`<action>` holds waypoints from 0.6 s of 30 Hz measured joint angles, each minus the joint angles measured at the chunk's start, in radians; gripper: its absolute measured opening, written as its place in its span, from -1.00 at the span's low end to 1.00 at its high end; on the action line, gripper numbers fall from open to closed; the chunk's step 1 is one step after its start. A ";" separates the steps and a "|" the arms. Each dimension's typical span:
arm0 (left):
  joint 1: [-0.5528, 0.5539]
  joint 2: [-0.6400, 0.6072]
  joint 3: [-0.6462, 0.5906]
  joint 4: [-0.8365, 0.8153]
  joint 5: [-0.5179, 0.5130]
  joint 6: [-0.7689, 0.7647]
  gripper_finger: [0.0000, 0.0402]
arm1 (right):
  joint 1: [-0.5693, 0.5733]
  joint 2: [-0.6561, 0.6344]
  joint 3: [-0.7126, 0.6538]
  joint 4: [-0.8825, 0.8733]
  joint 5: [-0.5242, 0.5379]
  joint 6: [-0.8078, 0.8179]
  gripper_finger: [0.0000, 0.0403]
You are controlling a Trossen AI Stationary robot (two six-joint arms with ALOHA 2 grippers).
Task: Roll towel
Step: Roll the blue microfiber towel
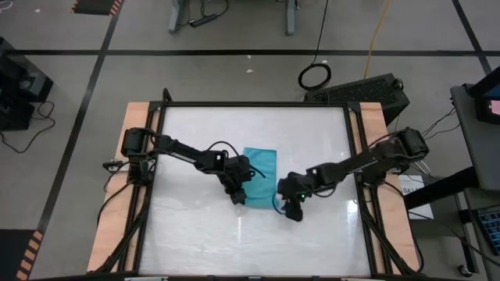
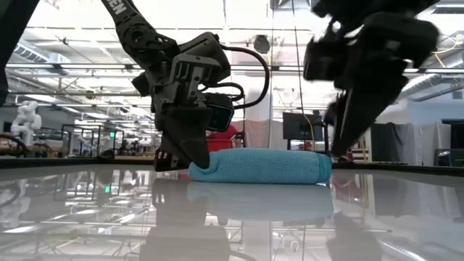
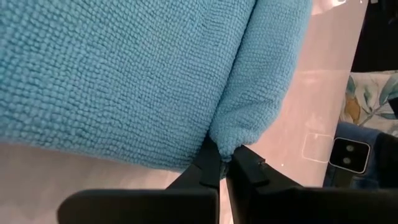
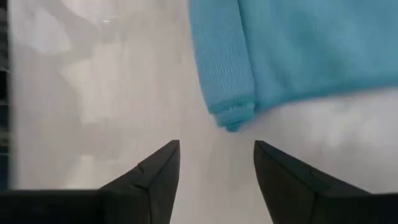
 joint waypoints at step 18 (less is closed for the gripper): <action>0.003 0.000 0.000 -0.002 -0.001 -0.010 -0.96 | 0.237 0.082 0.001 0.148 0.480 -0.532 -0.03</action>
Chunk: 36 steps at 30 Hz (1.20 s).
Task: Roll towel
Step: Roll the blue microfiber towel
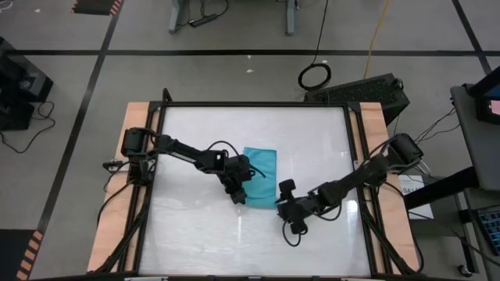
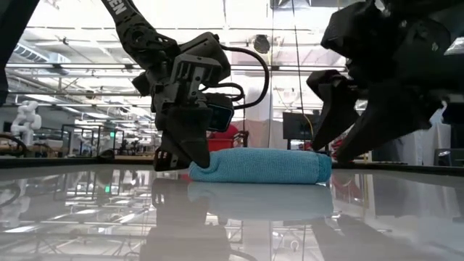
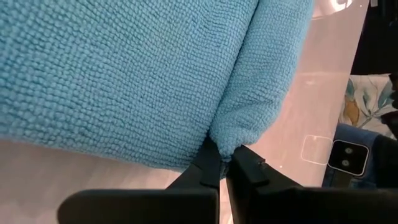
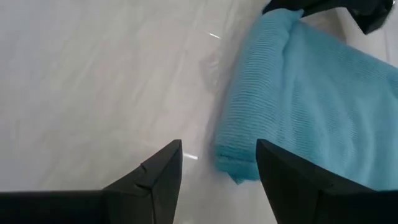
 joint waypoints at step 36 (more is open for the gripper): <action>0.029 -0.182 0.001 -0.067 0.140 0.197 -0.15 | -0.144 0.120 0.004 0.067 -0.217 0.122 -0.93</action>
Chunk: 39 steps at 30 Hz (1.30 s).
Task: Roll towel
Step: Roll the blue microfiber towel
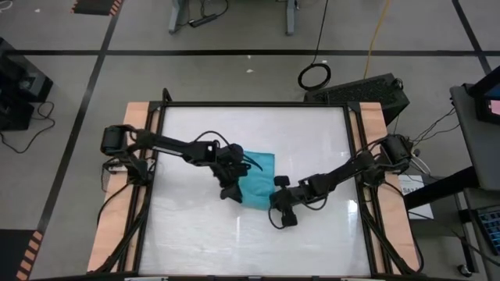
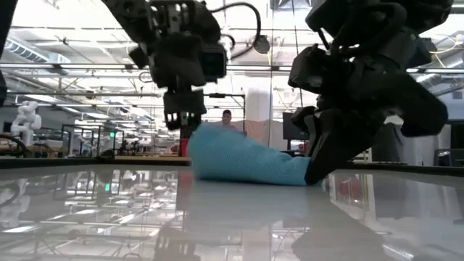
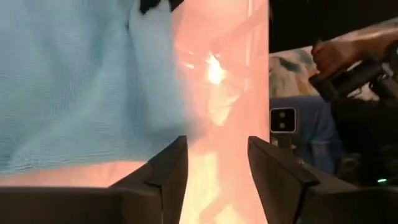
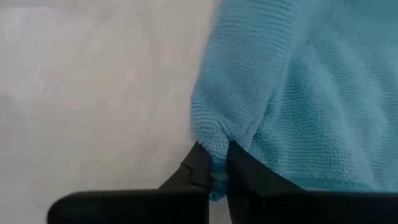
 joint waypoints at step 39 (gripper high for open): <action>-0.331 0.090 0.000 0.015 -0.783 0.837 0.26 | -0.080 0.003 -0.004 0.025 -0.280 0.077 -0.95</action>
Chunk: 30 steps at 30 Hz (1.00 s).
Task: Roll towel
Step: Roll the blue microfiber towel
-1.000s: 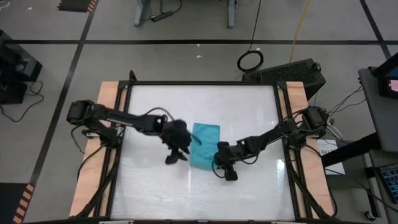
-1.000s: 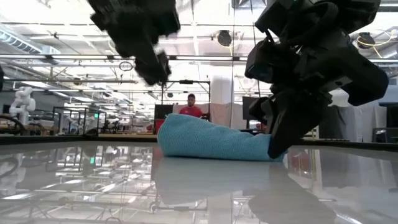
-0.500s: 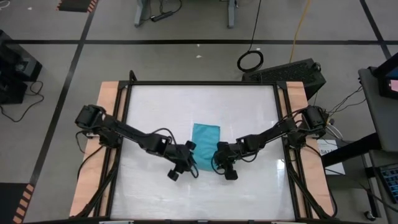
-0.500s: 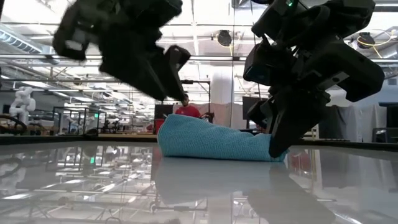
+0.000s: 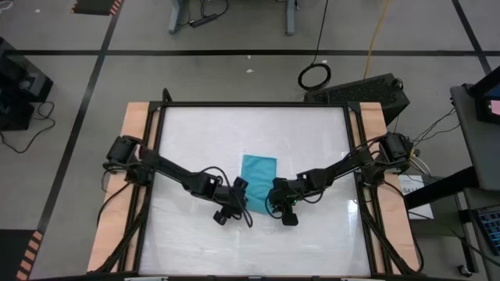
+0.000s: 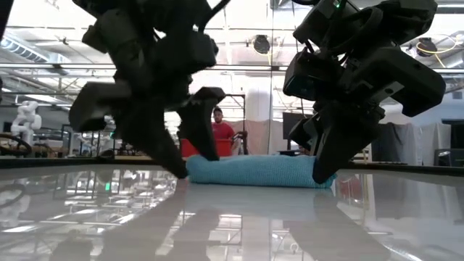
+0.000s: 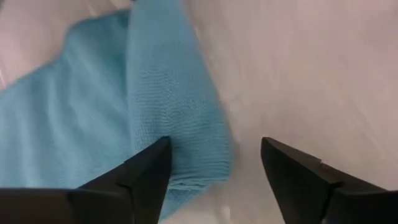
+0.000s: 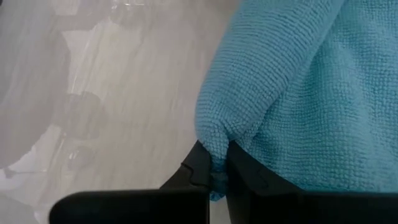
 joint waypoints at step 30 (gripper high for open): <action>0.088 0.000 0.002 0.039 0.331 -0.605 -0.97 | -0.054 -0.068 -0.002 0.021 -0.307 0.358 -0.95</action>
